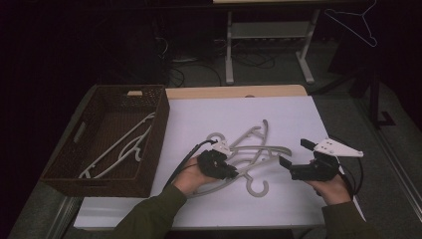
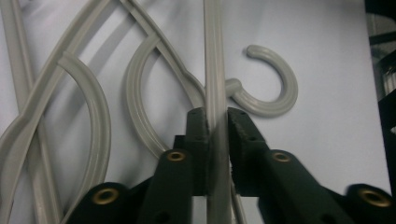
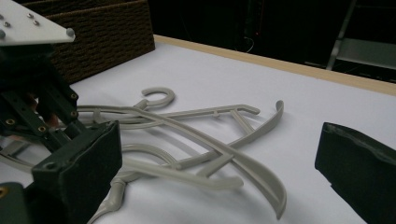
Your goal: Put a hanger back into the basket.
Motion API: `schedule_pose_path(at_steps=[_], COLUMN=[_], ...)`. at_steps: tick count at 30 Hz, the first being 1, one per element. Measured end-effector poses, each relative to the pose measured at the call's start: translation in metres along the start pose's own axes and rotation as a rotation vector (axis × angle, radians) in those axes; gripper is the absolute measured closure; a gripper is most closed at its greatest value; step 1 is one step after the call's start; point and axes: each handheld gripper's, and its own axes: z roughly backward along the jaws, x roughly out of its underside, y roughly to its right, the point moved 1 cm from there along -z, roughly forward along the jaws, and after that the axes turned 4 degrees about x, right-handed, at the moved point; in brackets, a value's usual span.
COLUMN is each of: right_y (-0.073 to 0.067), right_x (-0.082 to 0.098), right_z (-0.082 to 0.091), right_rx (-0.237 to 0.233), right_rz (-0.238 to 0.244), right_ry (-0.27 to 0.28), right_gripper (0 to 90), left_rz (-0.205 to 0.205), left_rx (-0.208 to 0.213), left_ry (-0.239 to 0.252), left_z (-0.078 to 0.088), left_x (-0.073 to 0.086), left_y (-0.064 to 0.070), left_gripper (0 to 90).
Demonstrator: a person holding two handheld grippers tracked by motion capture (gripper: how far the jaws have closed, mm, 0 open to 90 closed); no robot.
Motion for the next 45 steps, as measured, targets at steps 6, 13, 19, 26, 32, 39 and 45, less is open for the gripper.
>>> schedule_pose_path(at_steps=[6, 13, 19, 26, 32, 39, 45], right_y=[0.0, 0.0, -0.001, 0.012, 0.027, 0.024, 0.023], right_x=[0.0, 0.0, 0.0, -0.016, -0.017, -0.015, -0.011], right_z=[0.001, 0.0, -0.001, -0.02, -0.052, -0.087, -0.111], right_rx=[0.001, 0.002, -0.002, -0.088, -0.15, -0.188, -0.205], right_rz=[-0.002, 0.001, 0.005, 0.083, 0.086, 0.12, 0.172], right_ry=[0.001, -0.002, -0.009, -0.156, -0.308, -0.419, -0.51], right_gripper=[0.4, 0.4, 0.4, 14.1, 26.2, 35.6, 46.6], left_rz=[0.039, 0.112, 0.186, 0.238, 0.286, 0.295, 0.296], left_rx=[-0.01, -0.151, -0.233, -0.273, -0.303, -0.306, -0.294], left_ry=[0.064, 0.108, 0.059, 0.021, 0.013, -0.006, -0.029], left_z=[0.021, 0.064, 0.07, 0.068, 0.069, 0.067, 0.062], left_x=[0.0, 0.014, 0.03, 0.044, 0.053, 0.059, 0.059], left_y=[-0.003, -0.024, -0.04, -0.036, -0.034, -0.04, -0.042], left_gripper=[64.7, 57.0, 54.3, 54.1, 54.1, 56.5, 64.6])
